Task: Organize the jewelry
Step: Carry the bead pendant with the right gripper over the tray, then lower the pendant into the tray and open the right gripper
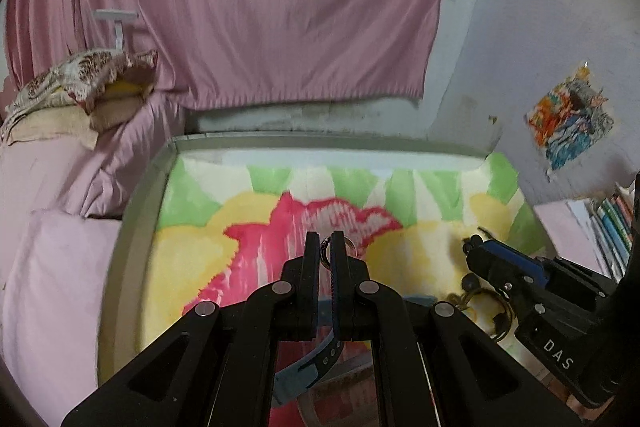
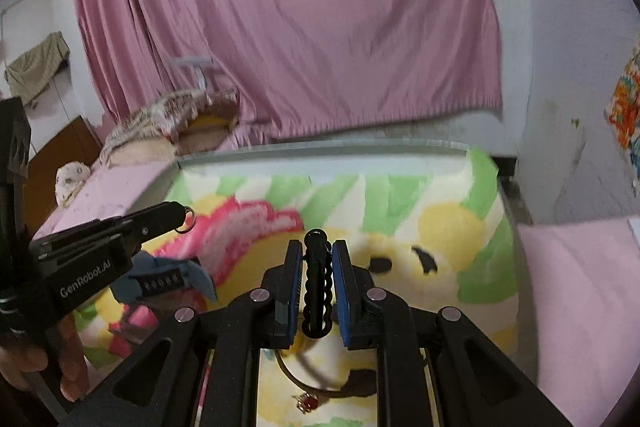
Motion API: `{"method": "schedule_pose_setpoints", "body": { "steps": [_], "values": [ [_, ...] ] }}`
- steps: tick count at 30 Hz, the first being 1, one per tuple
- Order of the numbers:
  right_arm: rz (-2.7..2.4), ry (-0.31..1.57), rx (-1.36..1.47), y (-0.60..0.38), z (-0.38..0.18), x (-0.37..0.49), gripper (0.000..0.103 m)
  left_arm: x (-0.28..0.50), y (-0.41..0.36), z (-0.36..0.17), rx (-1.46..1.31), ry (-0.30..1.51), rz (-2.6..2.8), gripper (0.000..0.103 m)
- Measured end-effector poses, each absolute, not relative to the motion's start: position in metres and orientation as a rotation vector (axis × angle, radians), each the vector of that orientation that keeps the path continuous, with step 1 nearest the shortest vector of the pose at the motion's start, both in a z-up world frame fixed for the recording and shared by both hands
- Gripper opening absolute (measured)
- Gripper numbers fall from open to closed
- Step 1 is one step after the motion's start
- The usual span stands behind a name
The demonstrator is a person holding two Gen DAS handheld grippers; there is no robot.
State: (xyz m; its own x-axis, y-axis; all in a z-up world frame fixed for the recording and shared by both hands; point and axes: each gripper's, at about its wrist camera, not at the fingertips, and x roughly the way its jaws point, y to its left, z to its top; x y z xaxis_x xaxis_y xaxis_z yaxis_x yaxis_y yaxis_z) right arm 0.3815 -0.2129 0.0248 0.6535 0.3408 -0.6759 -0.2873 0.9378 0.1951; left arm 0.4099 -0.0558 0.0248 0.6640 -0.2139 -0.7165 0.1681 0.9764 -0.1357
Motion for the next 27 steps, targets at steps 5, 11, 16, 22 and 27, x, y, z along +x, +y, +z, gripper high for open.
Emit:
{"method": "schedule_pose_setpoints", "body": {
  "steps": [5,11,16,22,27],
  "values": [
    [0.364,0.867,0.038,-0.208,0.021,0.389,0.014,0.419,-0.061,0.009,-0.034,0.890,-0.214,0.003],
    [0.384,0.972,0.042,-0.207,0.014,0.400,0.014,0.422,-0.064,0.006,-0.009,0.921,-0.220,0.003],
    [0.382,0.991,0.048,-0.208,0.015,0.400,0.015,0.420,-0.060,0.006,-0.033,0.919,-0.236,0.003],
    [0.380,0.922,0.092,-0.216,0.022,0.385,0.032,0.407,-0.042,0.017,-0.123,0.868,-0.262,0.022],
    [0.366,0.824,0.106,-0.222,0.037,0.364,0.038,0.387,-0.028,0.039,-0.191,0.773,-0.274,0.034]
  ]
}}
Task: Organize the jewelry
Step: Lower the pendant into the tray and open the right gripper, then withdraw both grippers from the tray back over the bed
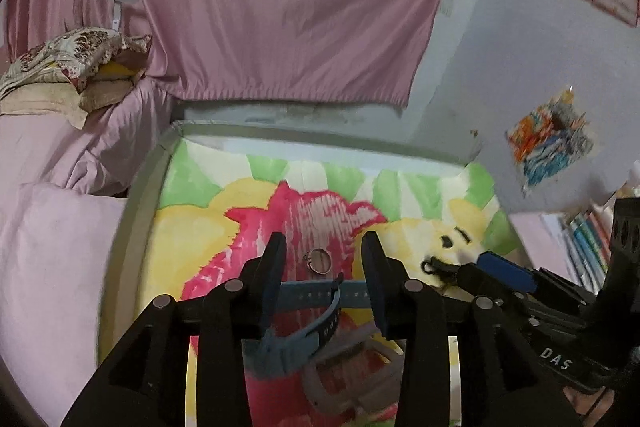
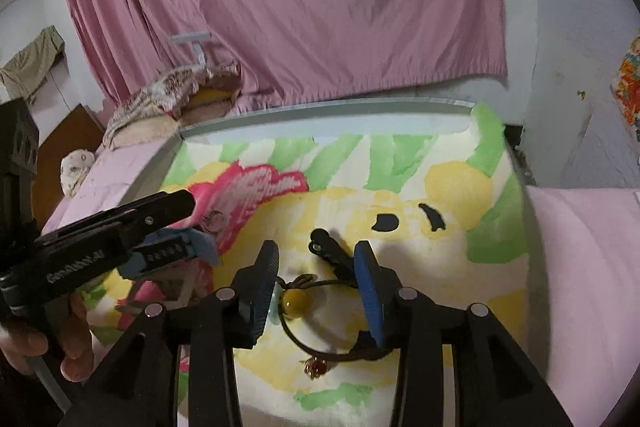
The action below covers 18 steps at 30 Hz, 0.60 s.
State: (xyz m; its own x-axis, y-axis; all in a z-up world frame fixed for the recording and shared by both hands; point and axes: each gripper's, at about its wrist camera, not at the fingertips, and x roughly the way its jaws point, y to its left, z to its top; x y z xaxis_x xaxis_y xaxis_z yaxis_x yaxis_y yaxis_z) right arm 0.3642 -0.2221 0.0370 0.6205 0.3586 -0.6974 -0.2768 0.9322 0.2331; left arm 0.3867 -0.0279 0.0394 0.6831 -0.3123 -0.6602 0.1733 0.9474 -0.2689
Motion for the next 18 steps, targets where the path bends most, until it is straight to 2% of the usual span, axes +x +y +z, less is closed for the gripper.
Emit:
{"method": "schedule_pose_setpoints", "body": {
  "steps": [2,5,10,12,14,15,18],
  "values": [
    [0.357,0.782,0.114,-0.225,0.044,0.356,0.047,0.377,-0.022,0.049,-0.205,0.731,-0.273,0.038],
    [0.347,0.694,0.117,-0.229,0.058,0.339,0.053,0.360,-0.012,0.064,-0.226,0.653,-0.264,0.054],
    [0.336,0.580,0.132,-0.235,0.073,0.313,0.074,0.326,-0.005,0.086,-0.205,0.531,-0.236,0.068],
    [0.336,0.540,0.135,-0.236,0.079,0.300,0.076,0.310,-0.004,0.093,-0.184,0.477,-0.228,0.079],
    [0.332,0.507,0.143,-0.239,0.083,0.288,0.086,0.292,-0.004,0.099,-0.166,0.422,-0.221,0.086],
    [0.329,0.492,0.148,-0.238,0.085,0.284,0.088,0.282,-0.004,0.102,-0.153,0.396,-0.220,0.089],
    [0.317,0.455,0.152,-0.242,0.090,0.267,0.092,0.260,-0.005,0.105,-0.121,0.359,-0.214,0.090]
  ]
}}
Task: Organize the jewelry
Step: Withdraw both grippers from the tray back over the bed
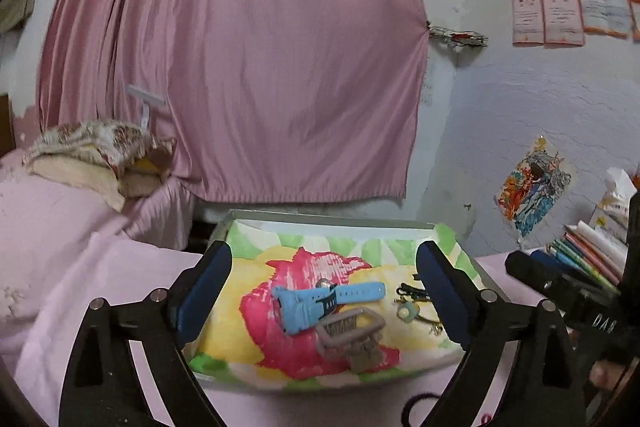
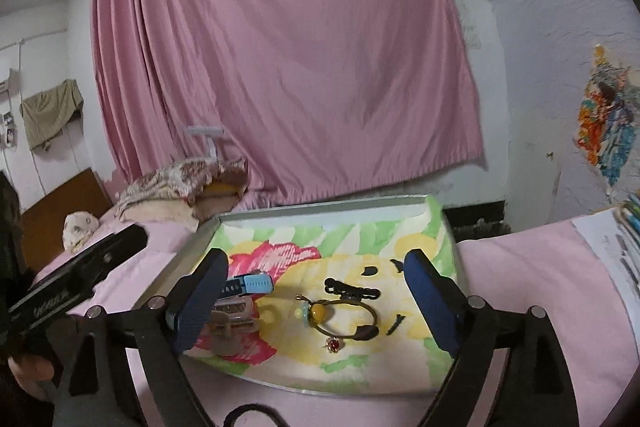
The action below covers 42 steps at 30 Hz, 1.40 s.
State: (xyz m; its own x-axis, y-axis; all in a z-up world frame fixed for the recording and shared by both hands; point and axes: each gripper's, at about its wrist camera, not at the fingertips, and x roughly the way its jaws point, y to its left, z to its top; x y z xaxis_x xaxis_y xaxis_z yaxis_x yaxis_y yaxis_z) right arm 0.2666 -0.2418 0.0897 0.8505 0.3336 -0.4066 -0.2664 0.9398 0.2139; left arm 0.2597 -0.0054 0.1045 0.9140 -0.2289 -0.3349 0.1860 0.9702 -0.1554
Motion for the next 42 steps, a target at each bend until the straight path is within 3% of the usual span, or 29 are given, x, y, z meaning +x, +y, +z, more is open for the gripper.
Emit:
{"method": "schedule_pose_setpoints", "body": {
  "steps": [5,25,42],
  "values": [
    [0.311,0.403,0.152,-0.248,0.094,0.238,0.103,0.223,0.001,0.105,-0.126,0.325,-0.215,0.092],
    [0.279,0.229,0.102,-0.252,0.084,0.136,0.103,0.121,0.007,0.089,-0.111,0.240,-0.166,0.096],
    [0.266,0.308,0.061,-0.255,0.045,0.118,0.103,0.100,0.004,0.047,-0.096,0.297,-0.155,0.096]
  ]
}}
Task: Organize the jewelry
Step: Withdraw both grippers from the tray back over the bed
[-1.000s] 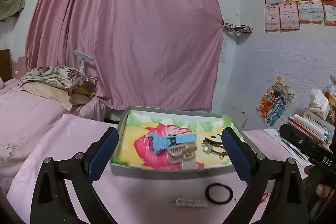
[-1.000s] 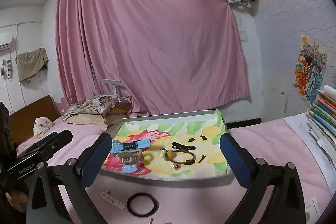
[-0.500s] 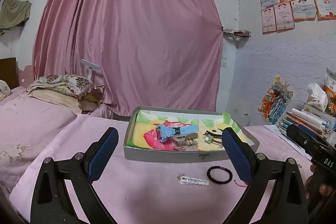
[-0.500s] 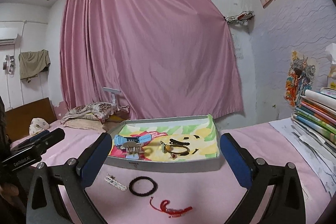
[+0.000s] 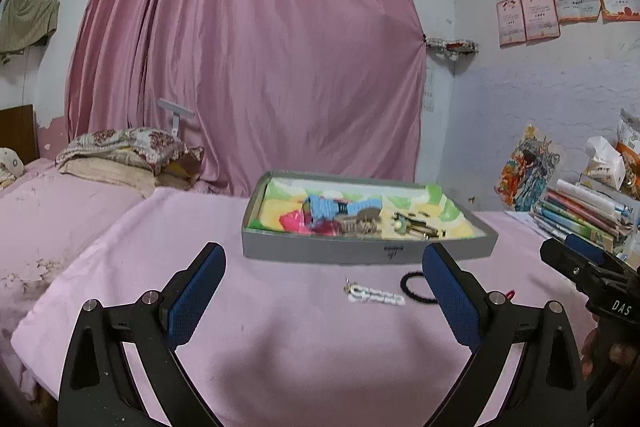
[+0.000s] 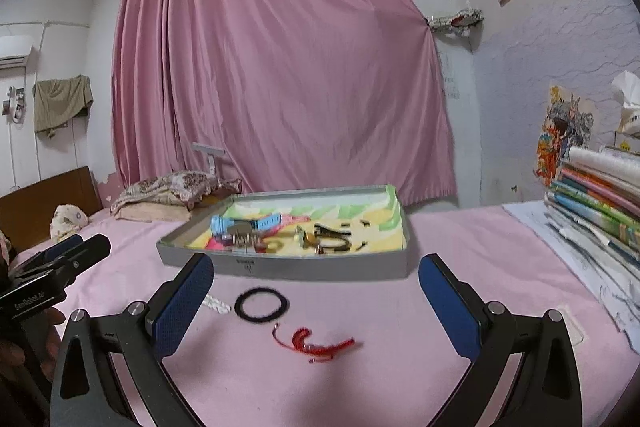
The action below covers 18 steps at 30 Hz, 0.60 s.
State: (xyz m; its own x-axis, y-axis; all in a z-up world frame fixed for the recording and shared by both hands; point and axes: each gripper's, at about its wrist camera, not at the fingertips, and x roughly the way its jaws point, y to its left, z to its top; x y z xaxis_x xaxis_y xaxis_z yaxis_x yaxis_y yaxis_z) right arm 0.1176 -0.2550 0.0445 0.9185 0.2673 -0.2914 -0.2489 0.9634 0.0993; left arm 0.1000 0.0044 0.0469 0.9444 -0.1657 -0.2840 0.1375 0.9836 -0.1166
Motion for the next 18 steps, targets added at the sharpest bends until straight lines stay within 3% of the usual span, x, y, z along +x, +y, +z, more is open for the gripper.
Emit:
{"method": "schedule_pose_setpoints", "body": {
  "steps": [14,18],
  "values": [
    [0.261,0.544,0.022,-0.245,0.014,0.144,0.103,0.146,0.001,0.022,-0.116,0.573,-0.182,0.096],
    [0.258,0.611,0.018,-0.245,0.006,0.153,0.091,0.165,-0.002,0.016,-0.132,0.669,-0.217,0.096]
  ]
}}
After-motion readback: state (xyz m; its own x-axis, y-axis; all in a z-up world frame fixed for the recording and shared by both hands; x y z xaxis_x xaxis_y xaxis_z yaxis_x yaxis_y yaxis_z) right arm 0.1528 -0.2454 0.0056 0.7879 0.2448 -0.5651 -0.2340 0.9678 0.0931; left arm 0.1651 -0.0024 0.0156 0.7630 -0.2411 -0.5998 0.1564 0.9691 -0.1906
